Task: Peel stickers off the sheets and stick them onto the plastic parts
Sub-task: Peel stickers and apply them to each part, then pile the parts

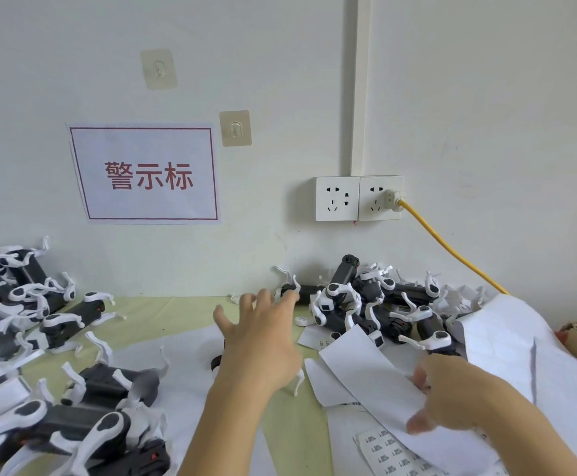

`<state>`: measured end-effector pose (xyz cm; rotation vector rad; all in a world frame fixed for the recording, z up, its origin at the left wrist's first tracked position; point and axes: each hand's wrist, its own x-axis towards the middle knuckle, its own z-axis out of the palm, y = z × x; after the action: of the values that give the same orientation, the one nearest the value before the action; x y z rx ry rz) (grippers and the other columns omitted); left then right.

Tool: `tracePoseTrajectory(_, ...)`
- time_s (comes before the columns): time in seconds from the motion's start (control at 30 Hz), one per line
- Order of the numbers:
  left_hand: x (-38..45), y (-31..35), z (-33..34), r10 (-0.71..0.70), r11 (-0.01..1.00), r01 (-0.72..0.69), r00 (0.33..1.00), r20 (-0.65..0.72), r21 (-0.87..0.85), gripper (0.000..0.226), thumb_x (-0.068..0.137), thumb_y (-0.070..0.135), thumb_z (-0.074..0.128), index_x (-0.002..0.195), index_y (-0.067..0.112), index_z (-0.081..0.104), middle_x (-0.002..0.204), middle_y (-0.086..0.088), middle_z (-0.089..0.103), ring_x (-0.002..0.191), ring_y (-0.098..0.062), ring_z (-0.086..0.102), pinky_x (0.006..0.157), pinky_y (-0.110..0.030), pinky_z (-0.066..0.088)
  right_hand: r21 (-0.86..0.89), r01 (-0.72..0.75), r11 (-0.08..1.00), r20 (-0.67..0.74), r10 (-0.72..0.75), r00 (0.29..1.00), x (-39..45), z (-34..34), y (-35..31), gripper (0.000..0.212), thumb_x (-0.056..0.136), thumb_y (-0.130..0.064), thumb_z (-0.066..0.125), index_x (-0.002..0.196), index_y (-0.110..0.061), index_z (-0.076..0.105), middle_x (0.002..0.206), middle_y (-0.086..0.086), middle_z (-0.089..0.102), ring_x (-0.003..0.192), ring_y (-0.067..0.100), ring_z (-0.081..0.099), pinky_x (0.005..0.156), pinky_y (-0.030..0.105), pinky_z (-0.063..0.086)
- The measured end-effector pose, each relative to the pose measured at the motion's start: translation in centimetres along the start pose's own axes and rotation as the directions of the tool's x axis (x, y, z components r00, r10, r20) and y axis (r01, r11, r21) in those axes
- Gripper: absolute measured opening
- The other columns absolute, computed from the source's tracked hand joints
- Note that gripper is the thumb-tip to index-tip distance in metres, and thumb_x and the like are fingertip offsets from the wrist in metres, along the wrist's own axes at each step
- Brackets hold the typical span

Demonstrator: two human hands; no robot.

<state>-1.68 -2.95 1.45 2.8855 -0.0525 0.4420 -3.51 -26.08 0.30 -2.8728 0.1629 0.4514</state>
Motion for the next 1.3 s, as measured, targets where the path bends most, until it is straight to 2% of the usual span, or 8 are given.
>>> tracePoseTrajectory(0.13,-0.5,2.1,0.1,0.143,0.976,-0.156,0.985,-0.099,-0.149,0.056,0.088,0.012,0.046,0.135,0.041,0.035,0.125,0.011,0.040,0.127,-0.015,0.029,0.114,-0.052,0.011,0.036,0.040,0.999,-0.010,-0.040,0.999,0.5,0.3,-0.3,0.062,0.075,-0.037,0.085,0.124,-0.019,0.052,0.118,-0.004,0.054,0.104,0.016,0.057,0.087,0.027,0.049)
tracePoseTrajectory(0.23,-0.9,3.2,0.3,0.209,0.928,-0.239,0.969,-0.133,-0.285,0.050,0.089,0.013,0.045,0.129,0.044,0.043,0.119,0.016,0.046,0.119,-0.009,0.036,0.108,-0.042,0.018,0.116,0.150,0.982,-0.113,-0.137,0.984,0.9,-0.3,-0.3,0.026,0.087,-0.029,0.074,0.106,-0.025,0.056,0.096,-0.010,0.057,0.082,0.006,0.058,0.063,0.015,0.044)
tracePoseTrajectory(0.43,-0.5,3.6,-0.2,-0.042,0.804,-0.186,0.930,-0.366,-0.565,0.030,0.093,0.017,0.056,0.117,0.035,0.055,0.105,0.014,0.052,0.107,-0.009,0.046,0.095,-0.036,0.031,0.420,0.466,0.779,-0.531,-0.206,0.822,0.6,-1.8,-0.2,0.019,0.089,-0.017,0.069,0.080,-0.035,0.069,0.082,-0.013,0.071,0.076,0.008,0.067,0.066,0.025,0.051)
tracePoseTrajectory(0.57,-0.5,3.7,-1.7,-0.369,0.335,-0.032,0.915,-0.163,-0.942,0.003,0.099,0.034,0.051,0.097,0.033,0.053,0.101,0.013,0.057,0.094,0.002,0.056,0.076,-0.027,0.041,0.452,0.609,0.652,-0.735,-0.114,0.668,0.4,-1.9,-0.6,0.029,0.085,-0.006,0.071,0.079,-0.034,0.073,0.080,-0.024,0.071,0.081,-0.005,0.064,0.075,0.018,0.050)
tracePoseTrajectory(0.67,-0.1,3.0,-2.1,-0.337,-0.091,0.148,0.926,0.170,-0.985,0.021,0.099,0.037,0.051,0.092,0.020,0.061,0.094,0.000,0.063,0.083,-0.020,0.062,0.067,-0.033,0.049,0.477,0.665,0.574,-0.769,-0.093,0.632,0.5,-1.6,-1.2,0.037,0.081,0.003,0.073,0.067,-0.031,0.075,0.081,-0.022,0.073,0.086,-0.005,0.064,0.081,0.018,0.048)
tracePoseTrajectory(0.9,-0.8,4.0,-0.5,0.091,0.317,0.307,0.932,0.352,-0.897,0.028,0.092,0.049,0.063,0.094,0.025,0.076,0.091,0.007,0.078,0.086,-0.014,0.074,0.080,-0.035,0.056,0.523,0.776,0.353,-0.784,-0.158,0.601,0.9,-0.9,-2.6,0.055,0.082,0.016,0.063,0.063,-0.034,0.077,0.111,-0.021,0.070,0.105,0.003,0.066,0.085,0.020,0.052)
tracePoseTrajectory(1.1,-0.9,4.3,-0.4,0.048,0.028,0.230,0.972,0.231,-0.973,0.016,0.090,0.017,0.072,0.104,0.011,0.074,0.097,-0.010,0.078,0.088,-0.025,0.076,0.069,-0.034,0.060,0.584,0.786,0.205,-0.774,-0.151,0.614,0.9,-0.8,-3.1,0.044,0.087,0.009,0.067,0.086,-0.033,0.080,0.117,-0.017,0.070,0.107,-0.005,0.064,0.077,0.013,0.055)
tracePoseTrajectory(1.3,-0.8,4.1,-0.6,0.014,0.087,0.120,0.992,0.122,-0.989,0.017,0.094,0.014,0.067,0.109,0.020,0.071,0.099,0.001,0.078,0.091,-0.017,0.075,0.078,-0.037,0.059,0.741,0.667,0.072,-0.653,-0.152,0.742,0.9,-0.9,-2.9,0.027,0.099,-0.016,0.058,0.121,-0.031,0.063,0.109,-0.005,0.076,0.102,0.016,0.072,0.083,0.037,0.058)
